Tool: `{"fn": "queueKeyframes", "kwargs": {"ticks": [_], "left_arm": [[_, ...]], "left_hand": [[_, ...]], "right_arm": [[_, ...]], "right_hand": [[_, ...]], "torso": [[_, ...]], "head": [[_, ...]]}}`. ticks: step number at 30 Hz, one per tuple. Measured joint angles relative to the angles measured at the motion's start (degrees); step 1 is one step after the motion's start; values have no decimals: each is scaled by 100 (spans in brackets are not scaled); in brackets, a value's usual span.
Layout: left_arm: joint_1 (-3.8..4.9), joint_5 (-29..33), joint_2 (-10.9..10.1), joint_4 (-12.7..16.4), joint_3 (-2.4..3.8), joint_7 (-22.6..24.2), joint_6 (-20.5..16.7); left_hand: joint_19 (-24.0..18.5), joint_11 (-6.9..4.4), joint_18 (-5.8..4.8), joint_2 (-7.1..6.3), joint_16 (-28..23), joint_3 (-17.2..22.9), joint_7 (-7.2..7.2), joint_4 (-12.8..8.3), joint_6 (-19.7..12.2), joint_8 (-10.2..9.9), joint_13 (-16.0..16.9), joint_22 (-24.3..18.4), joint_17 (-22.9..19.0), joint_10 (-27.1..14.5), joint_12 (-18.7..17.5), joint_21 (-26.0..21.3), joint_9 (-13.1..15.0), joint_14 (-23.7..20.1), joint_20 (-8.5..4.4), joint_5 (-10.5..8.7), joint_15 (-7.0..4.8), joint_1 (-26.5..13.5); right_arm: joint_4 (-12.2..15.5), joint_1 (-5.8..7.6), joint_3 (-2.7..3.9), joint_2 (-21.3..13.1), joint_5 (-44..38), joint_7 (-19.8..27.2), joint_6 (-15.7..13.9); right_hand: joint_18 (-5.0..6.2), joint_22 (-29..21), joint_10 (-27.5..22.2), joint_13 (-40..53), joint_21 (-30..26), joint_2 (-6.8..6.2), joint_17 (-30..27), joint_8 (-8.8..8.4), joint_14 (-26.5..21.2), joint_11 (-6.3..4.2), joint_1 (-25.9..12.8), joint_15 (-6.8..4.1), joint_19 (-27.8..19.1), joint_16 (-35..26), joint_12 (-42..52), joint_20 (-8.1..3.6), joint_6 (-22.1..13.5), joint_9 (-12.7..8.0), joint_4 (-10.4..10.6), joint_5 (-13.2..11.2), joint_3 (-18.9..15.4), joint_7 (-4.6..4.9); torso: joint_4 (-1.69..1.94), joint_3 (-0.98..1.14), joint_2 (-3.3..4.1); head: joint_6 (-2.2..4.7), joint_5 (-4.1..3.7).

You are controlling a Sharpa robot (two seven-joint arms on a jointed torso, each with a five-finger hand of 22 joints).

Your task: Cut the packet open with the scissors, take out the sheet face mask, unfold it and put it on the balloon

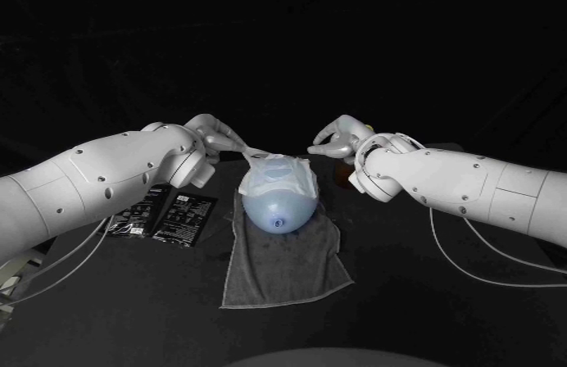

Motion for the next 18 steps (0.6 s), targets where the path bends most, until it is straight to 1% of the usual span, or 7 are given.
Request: {"fn": "queueKeyframes", "kwargs": {"ticks": [1,3,6,9,12,15,18], "left_arm": [[0,-16,2,-6,-2,-9,27],[-2,-45,2,-7,-7,-37,85],[-10,-54,-9,6,-18,-120,193],[-17,-54,-54,45,-25,-220,304],[-19,-54,-129,84,-29,-313,400],[-20,-48,-208,125,-32,-385,474],[-21,-38,-307,183,-35,-444,534]], "left_hand": [[-55,25,0,49,0,-17,39,-14,-114,-29,-252,-57,0,-169,-169,-35,147,-19,17,0,18,-49],[-157,113,0,107,-1,-128,135,83,-415,-218,-759,-170,0,-525,-511,-121,194,-2,41,32,85,-208],[-216,334,0,71,-23,-409,378,172,-927,-648,-1307,-229,0,-949,-881,-169,-75,-3,187,37,289,-389],[-300,454,0,-4,-54,-612,515,232,-1160,-930,-1577,-308,0,-1167,-1037,-233,-253,-11,291,37,377,-406],[-358,497,0,-27,-58,-771,566,317,-1265,-1080,-1856,-384,0,-1388,-1211,-286,-344,-2,349,37,408,-429],[-398,520,0,-125,-59,-1053,560,498,-1292,-1195,-2272,-432,0,-1676,-1484,-317,-417,1,388,38,448,-562],[-414,514,1,-75,-59,-1813,560,892,-1292,-1310,-2591,-471,0,-1820,-1665,-355,-502,-1,404,38,470,-677]], "right_arm": [[1,0,0,-6,1,-14,12],[17,-1,0,-27,3,-41,25],[81,-2,0,-94,18,-66,21],[224,-4,-1,-212,62,-69,-30],[402,-6,-3,-365,134,-36,-137],[579,-7,-3,-514,217,20,-271],[794,-7,-3,-691,325,103,-429]], "right_hand": [[0,0,0,0,0,0,-1,0,0,0,0,0,0,-1,-9,0,-1,0,7,0,-7,0],[-1,0,-10,-1,0,0,-3,0,7,10,0,7,0,-3,-9,0,-1,0,7,0,-38,1],[-1,0,-20,-4,0,0,-4,0,19,20,0,20,0,-10,-9,0,-1,-1,48,0,-80,1],[-1,1,-21,-4,0,0,-4,0,19,20,0,21,12,-11,-9,12,-2,-1,78,0,-110,0],[-1,2,-20,-3,0,0,-3,0,19,20,0,21,20,-11,-9,20,30,-2,80,0,-144,-31],[-2,3,-73,-2,0,0,-3,0,19,-13,0,21,20,-56,-86,20,35,-2,110,0,-176,-36],[48,4,-116,-1,-22,0,-2,0,19,-14,0,21,20,-84,-168,20,35,-2,149,0,-217,-37]], "torso": [[0,0,-1],[1,0,-1],[1,-3,-1],[1,-3,-1],[1,-4,-3],[1,-4,-5],[1,-4,-9]], "head": [[3,0],[9,0],[20,5],[26,7],[30,5],[31,10],[31,12]]}}
